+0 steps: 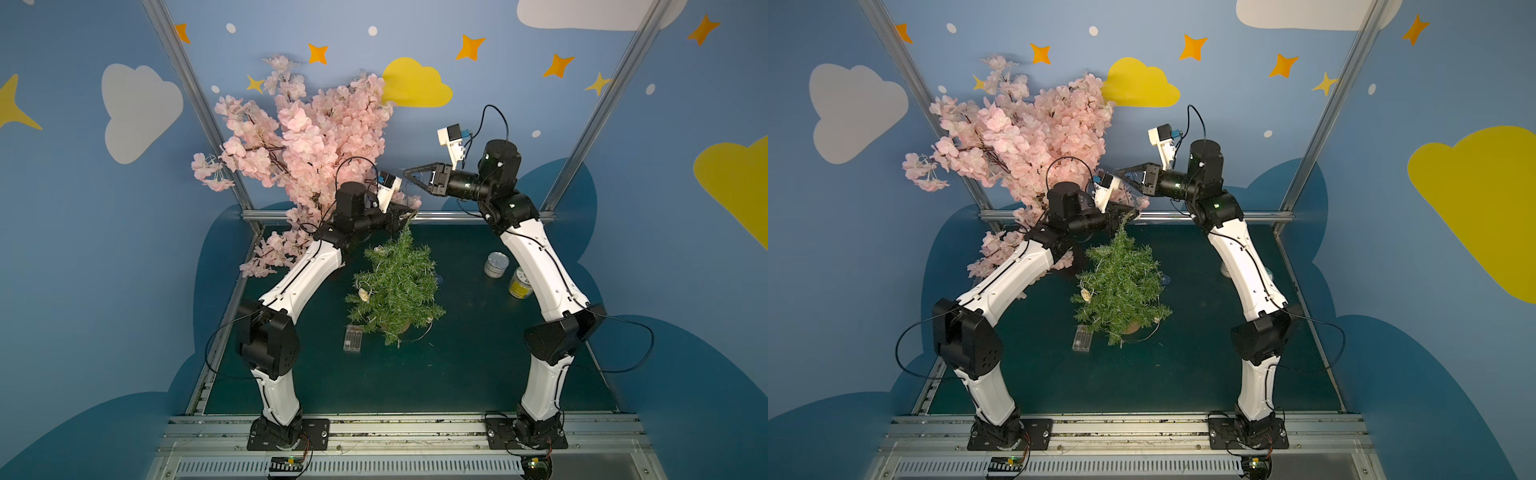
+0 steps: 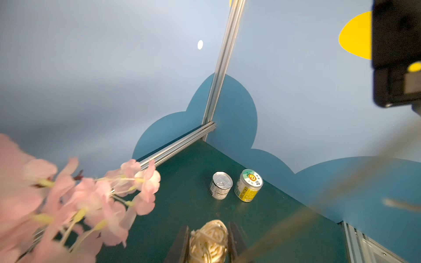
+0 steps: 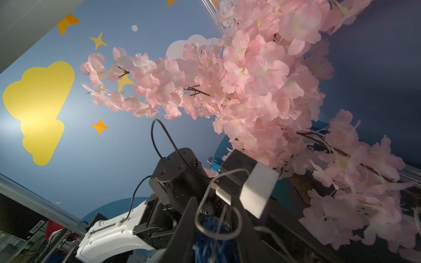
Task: Remove string lights from the small christmas tree
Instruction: Remove the light string from the Christmas tree.
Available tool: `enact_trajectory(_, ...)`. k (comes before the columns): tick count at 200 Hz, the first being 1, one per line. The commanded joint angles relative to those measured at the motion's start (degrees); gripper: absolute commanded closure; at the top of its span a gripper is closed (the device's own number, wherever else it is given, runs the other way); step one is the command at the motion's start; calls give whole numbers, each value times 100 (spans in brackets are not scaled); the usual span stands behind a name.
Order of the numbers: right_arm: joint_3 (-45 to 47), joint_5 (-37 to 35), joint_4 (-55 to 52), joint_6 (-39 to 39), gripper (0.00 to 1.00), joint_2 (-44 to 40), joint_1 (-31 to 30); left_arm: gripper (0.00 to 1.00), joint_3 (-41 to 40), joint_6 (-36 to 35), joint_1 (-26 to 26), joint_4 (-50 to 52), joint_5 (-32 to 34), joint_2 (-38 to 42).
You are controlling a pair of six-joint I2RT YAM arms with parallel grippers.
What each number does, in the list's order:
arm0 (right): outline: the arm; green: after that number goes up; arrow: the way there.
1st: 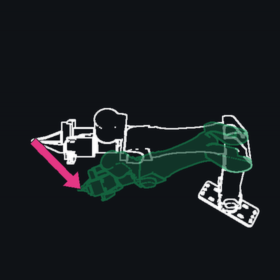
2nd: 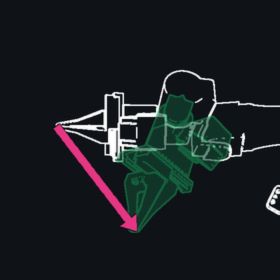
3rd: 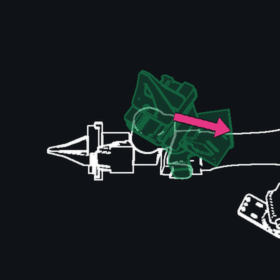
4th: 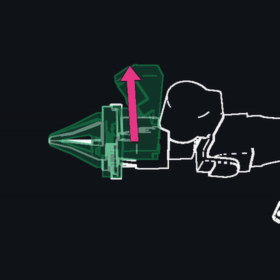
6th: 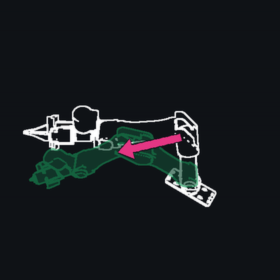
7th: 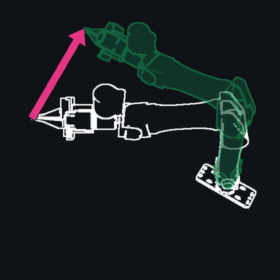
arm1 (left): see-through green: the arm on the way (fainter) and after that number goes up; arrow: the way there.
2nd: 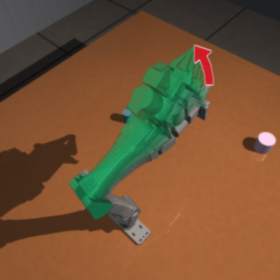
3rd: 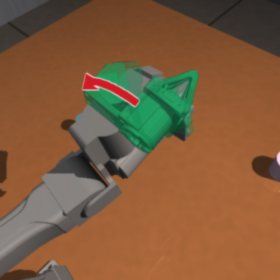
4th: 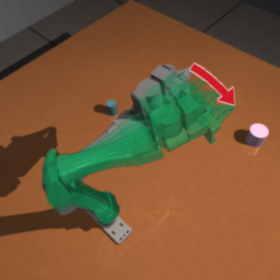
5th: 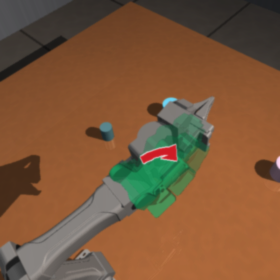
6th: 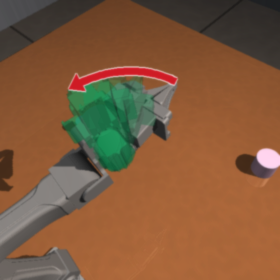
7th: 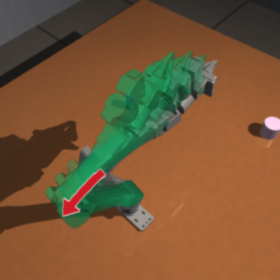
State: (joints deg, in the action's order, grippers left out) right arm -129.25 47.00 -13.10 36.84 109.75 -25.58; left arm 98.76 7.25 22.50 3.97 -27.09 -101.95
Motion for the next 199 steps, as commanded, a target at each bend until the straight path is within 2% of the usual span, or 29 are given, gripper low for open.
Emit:
enact_trajectory(1, 211, -120, 87, -175, 76, -343, 11, 75, -56, -280, -18, 596, 1006, 663)
enact_trajectory(23, 269, -169, -24, -256, 76, -375, -90, 75, -166, -339, 6, 993, 1328, 1108)
enact_trajectory(71, 132, -412, -503, -676, 76, -439, -513, 77, -334, -589, 59, 1906, 2466, 1884)
enact_trajectory(123, 40, -640, -989, -1091, 77, -471, -1001, 78, -533, -742, 77, 2767, 3087, 2643)
enact_trajectory(136, 25, -685, -1100, -1193, 71, -482, -1099, 78, -463, -793, 83, 3050, 3233, 2765)
enact_trajectory(158, 36, -795, -1348, -1367, 45, -549, -1192, 78, -235, -929, 80, 3523, 3605, 2838)
enact_trajectory(168, 77, -843, -1421, -1418, 36, -609, -1211, 77, -130, -1008, 77, 3686, 3803, 2816)
enact_trajectory(199, 255, -1034, -1492, -1557, 31, -834, -1203, 77, 143, -1189, 79, 3866, 3970, 2481)
